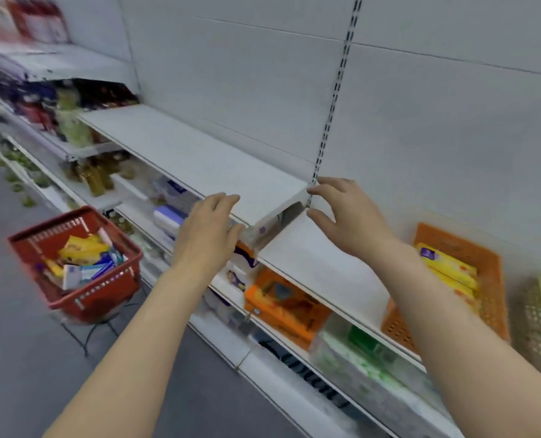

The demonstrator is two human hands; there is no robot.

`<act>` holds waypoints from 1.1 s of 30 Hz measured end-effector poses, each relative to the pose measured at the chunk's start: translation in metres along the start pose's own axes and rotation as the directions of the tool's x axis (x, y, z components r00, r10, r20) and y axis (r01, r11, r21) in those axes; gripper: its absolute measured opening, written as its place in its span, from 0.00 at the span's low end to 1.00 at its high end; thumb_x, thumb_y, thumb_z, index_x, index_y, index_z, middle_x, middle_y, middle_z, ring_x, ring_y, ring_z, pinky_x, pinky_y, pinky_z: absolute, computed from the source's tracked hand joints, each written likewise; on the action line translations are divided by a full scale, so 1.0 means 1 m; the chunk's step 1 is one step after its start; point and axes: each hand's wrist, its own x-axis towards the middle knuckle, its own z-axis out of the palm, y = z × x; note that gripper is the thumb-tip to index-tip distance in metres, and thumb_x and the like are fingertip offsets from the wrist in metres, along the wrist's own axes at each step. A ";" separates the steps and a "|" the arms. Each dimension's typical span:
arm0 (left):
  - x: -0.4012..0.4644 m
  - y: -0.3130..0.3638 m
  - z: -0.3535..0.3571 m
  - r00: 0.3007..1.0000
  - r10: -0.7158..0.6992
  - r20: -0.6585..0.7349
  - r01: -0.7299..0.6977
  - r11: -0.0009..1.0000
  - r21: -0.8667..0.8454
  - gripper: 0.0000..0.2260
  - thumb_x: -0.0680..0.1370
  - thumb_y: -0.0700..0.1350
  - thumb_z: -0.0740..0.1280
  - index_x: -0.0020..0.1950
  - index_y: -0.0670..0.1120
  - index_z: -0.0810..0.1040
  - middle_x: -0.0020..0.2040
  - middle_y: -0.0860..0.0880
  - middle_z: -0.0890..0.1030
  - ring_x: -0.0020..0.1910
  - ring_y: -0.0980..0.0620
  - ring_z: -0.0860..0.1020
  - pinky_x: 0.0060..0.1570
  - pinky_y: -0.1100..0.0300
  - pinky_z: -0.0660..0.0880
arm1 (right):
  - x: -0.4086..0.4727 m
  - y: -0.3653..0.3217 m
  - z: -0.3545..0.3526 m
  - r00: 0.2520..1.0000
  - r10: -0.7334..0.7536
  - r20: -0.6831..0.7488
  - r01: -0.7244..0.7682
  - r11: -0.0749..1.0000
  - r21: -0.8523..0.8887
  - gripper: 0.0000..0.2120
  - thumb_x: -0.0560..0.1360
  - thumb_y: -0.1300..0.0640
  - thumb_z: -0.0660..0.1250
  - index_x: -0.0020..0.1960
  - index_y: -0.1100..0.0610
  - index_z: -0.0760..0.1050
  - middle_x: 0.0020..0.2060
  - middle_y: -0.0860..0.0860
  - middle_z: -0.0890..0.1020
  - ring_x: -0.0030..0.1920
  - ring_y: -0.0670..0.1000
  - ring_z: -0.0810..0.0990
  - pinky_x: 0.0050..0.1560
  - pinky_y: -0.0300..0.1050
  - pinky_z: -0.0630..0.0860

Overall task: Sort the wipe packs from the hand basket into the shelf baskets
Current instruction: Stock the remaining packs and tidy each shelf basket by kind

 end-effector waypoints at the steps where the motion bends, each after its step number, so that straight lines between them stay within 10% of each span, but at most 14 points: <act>1: -0.007 -0.026 -0.009 1.000 -0.022 -0.015 0.022 1.000 0.011 0.23 0.79 0.48 0.66 0.73 0.47 0.68 0.71 0.45 0.70 0.70 0.45 0.67 0.66 0.47 0.69 | 0.008 -0.022 0.014 1.000 -0.025 0.003 0.025 0.999 0.022 0.20 0.80 0.50 0.63 0.70 0.52 0.72 0.72 0.49 0.69 0.73 0.51 0.62 0.66 0.46 0.65; 13: -0.043 -0.320 -0.073 0.945 -0.321 0.054 0.316 0.945 0.082 0.20 0.77 0.46 0.69 0.68 0.45 0.75 0.66 0.45 0.76 0.65 0.43 0.72 0.63 0.49 0.69 | 0.112 -0.269 0.222 0.945 -0.197 0.259 0.130 0.958 0.255 0.23 0.80 0.50 0.64 0.72 0.54 0.69 0.72 0.52 0.69 0.71 0.53 0.66 0.69 0.46 0.64; 25: 0.052 -0.541 -0.021 0.883 -0.419 0.210 0.405 0.908 0.106 0.17 0.77 0.46 0.69 0.66 0.47 0.76 0.64 0.46 0.77 0.64 0.44 0.72 0.64 0.52 0.68 | 0.267 -0.335 0.416 0.873 -0.118 0.473 -0.024 0.958 0.284 0.23 0.78 0.51 0.66 0.71 0.55 0.71 0.70 0.53 0.72 0.69 0.54 0.70 0.67 0.47 0.68; 33: 0.101 -0.685 0.031 0.762 -0.510 0.400 0.487 0.858 0.166 0.17 0.77 0.47 0.69 0.65 0.45 0.77 0.63 0.43 0.77 0.61 0.40 0.74 0.61 0.50 0.70 | 0.346 -0.365 0.577 0.634 -0.020 0.773 -0.257 0.937 0.235 0.21 0.79 0.49 0.65 0.69 0.56 0.73 0.65 0.55 0.76 0.65 0.55 0.74 0.62 0.48 0.71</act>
